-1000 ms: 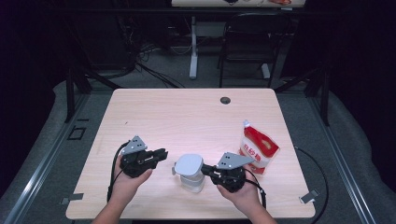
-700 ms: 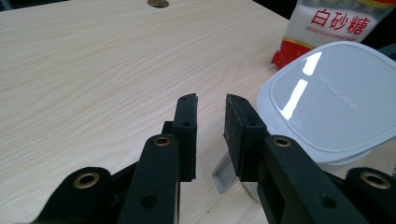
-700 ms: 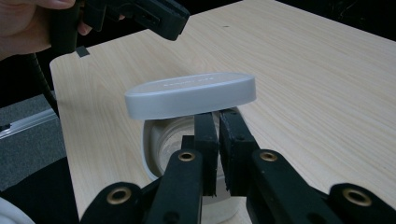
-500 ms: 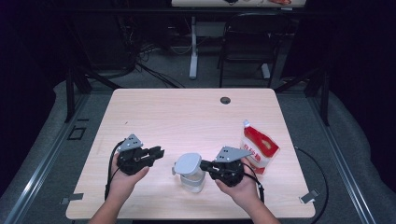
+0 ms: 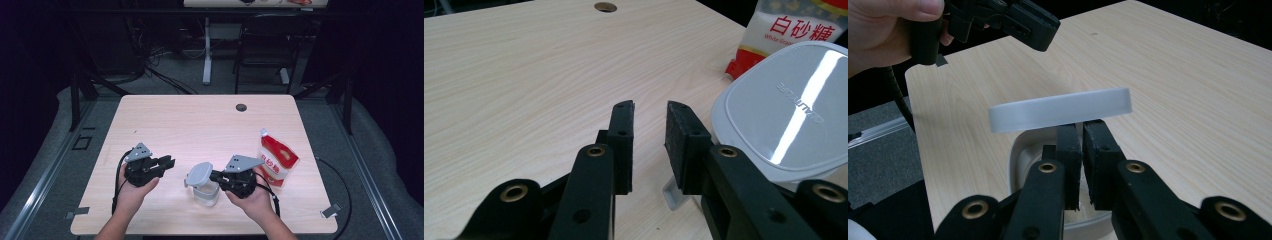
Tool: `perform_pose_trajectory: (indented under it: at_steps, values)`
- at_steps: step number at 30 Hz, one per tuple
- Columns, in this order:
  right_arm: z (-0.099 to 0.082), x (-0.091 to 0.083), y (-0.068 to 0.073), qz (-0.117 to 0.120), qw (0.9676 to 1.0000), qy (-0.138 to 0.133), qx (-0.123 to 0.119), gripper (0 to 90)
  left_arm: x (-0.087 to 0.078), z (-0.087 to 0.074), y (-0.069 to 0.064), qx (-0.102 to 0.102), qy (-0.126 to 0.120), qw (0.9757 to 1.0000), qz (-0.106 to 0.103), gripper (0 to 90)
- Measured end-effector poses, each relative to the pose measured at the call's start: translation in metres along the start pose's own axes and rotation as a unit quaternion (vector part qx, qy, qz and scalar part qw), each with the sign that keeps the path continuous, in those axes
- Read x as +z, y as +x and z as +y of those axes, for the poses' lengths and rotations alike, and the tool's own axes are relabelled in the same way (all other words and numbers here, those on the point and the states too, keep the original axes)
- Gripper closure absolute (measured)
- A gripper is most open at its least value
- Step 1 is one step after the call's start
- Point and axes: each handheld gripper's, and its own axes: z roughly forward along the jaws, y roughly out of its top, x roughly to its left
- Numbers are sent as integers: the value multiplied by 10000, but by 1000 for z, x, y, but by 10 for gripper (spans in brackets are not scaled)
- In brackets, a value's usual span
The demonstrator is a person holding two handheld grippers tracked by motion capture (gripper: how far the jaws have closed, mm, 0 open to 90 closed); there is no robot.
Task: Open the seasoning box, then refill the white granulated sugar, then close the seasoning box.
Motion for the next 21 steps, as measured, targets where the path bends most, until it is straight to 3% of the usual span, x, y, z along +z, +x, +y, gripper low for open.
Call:
perform_pose_trajectory:
  at_steps: [10, 21]
  values:
    - [4, -1, -1, 5, 9999, -121, 57, 862, 2, -3, 3, -19, 52, 10000, 33, 736]
    - [16, 3, 3, 59, 9998, -197, -57, 862, 4, -5, 4, -32, 107, 9999, 33, 734]
